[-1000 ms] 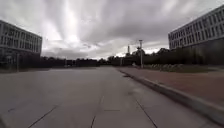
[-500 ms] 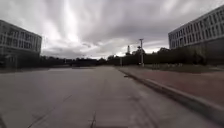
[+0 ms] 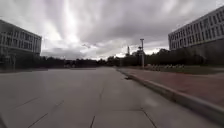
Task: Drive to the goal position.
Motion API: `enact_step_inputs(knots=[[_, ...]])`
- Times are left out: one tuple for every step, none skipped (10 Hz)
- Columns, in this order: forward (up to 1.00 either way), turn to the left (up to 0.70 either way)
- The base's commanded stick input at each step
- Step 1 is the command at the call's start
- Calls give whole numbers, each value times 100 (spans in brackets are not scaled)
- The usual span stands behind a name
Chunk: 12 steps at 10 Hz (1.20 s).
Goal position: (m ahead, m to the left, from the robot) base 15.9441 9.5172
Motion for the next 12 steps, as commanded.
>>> enact_step_inputs(knots=[[70, 23], [70, 34], [70, 11], [70, 0], [70, 0], [70, 0], [70, 0], [70, 0], [70, 0], [70, 0], [70, 0], [70, 0]])
